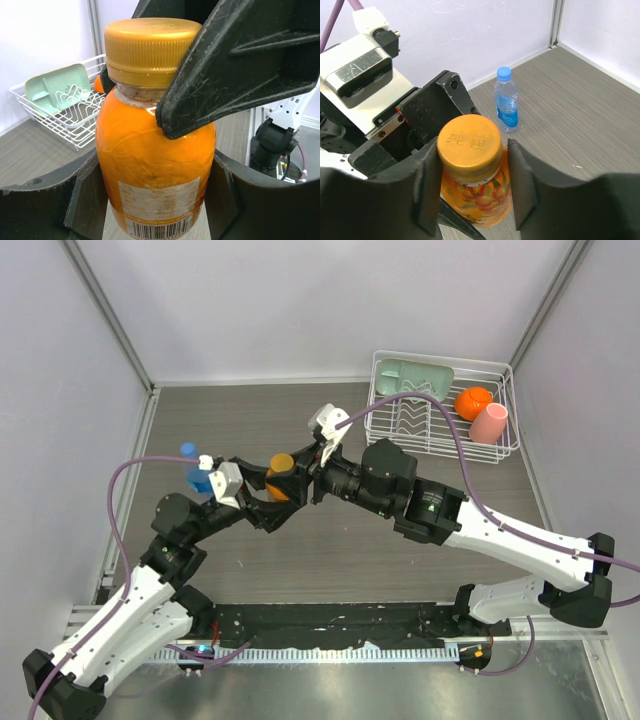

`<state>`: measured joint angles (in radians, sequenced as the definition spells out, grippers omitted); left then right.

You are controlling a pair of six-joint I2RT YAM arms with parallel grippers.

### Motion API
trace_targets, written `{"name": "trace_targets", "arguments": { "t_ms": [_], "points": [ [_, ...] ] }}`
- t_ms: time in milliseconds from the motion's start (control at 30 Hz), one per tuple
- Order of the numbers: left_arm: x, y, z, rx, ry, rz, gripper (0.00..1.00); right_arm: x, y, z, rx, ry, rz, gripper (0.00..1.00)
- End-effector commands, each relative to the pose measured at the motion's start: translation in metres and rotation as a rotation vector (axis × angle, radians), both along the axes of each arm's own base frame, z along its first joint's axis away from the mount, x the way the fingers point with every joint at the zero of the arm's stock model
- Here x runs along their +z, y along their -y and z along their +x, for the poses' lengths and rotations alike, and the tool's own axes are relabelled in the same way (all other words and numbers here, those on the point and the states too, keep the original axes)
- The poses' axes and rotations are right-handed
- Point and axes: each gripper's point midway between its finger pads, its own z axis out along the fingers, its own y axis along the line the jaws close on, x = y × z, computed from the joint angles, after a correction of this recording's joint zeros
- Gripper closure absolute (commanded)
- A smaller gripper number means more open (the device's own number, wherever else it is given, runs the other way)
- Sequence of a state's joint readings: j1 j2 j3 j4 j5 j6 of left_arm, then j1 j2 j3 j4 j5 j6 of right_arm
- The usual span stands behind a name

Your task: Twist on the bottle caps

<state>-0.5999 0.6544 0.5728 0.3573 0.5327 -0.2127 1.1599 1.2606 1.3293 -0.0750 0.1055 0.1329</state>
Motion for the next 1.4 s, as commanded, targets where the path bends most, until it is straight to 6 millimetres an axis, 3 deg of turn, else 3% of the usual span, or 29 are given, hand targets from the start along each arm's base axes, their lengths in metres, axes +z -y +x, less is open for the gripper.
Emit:
{"name": "trace_targets", "arguments": {
  "t_ms": [0,200,233,300,333,367,533,567,700,733,833,900,933,967,1033,1100,1133,1233,1367],
  "points": [
    [0.009,0.001,-0.013,-0.057,0.034,-0.016,1.0,0.029,0.002,-0.008,0.048,0.029,0.096,0.61],
    [0.002,0.001,-0.016,-0.071,0.015,0.004,0.97,0.025,0.0,-0.011,0.064,0.019,0.08,0.96],
    [0.001,0.0,-0.014,-0.055,0.007,0.004,0.72,0.023,0.0,-0.01,0.061,0.014,0.073,0.98],
    [-0.001,-0.006,-0.012,-0.014,-0.012,0.002,0.39,0.019,0.001,-0.008,0.049,0.012,0.063,0.99],
    [0.0,-0.01,-0.008,0.019,-0.017,-0.002,0.03,0.016,0.0,-0.007,0.044,0.011,0.054,0.99],
    [-0.002,-0.015,-0.009,0.042,-0.022,0.005,0.0,0.014,0.001,-0.004,0.029,0.013,0.042,0.99],
    [-0.003,-0.05,0.003,0.251,-0.039,0.029,0.0,-0.019,-0.006,0.014,-0.038,0.014,-0.064,0.99],
    [-0.001,-0.064,0.011,0.346,-0.028,0.037,0.0,-0.025,-0.008,0.017,-0.046,0.017,-0.081,0.99],
    [0.022,-0.115,0.009,0.578,0.076,0.012,0.0,-0.062,-0.029,0.032,-0.059,0.031,-0.164,0.99],
    [0.031,-0.131,0.005,0.639,0.112,-0.007,0.0,-0.08,-0.041,0.038,-0.056,0.018,-0.185,0.99],
    [0.032,-0.174,0.01,0.859,0.065,-0.047,0.0,-0.09,-0.062,0.056,-0.082,0.034,-0.148,0.99],
    [0.023,-0.185,0.012,0.918,0.039,0.0,0.0,-0.118,-0.077,0.068,-0.099,0.022,-0.162,0.99],
    [0.02,-0.186,0.012,0.922,0.026,0.016,0.0,-0.111,-0.084,0.074,-0.118,0.036,-0.108,0.99],
    [0.012,-0.186,0.011,0.919,-0.003,0.051,0.0,-0.132,-0.092,0.083,-0.148,0.025,-0.128,0.99],
    [0.007,-0.183,0.01,0.902,-0.036,0.066,0.0,-0.134,-0.103,0.093,-0.167,0.04,-0.085,0.99],
    [0.001,-0.183,0.012,0.905,-0.06,0.087,0.0,-0.158,-0.115,0.101,-0.184,0.03,-0.093,0.99],
    [0.0,-0.185,0.014,0.923,-0.066,0.089,0.0,-0.161,-0.12,0.104,-0.189,0.039,-0.069,0.99],
    [-0.003,-0.184,0.016,0.926,-0.111,0.073,0.0,-0.181,-0.125,0.112,-0.224,0.046,-0.022,0.99],
    [0.008,-0.183,0.015,0.925,-0.137,0.044,0.0,-0.206,-0.126,0.118,-0.272,0.067,-0.012,0.99]
  ]
}}
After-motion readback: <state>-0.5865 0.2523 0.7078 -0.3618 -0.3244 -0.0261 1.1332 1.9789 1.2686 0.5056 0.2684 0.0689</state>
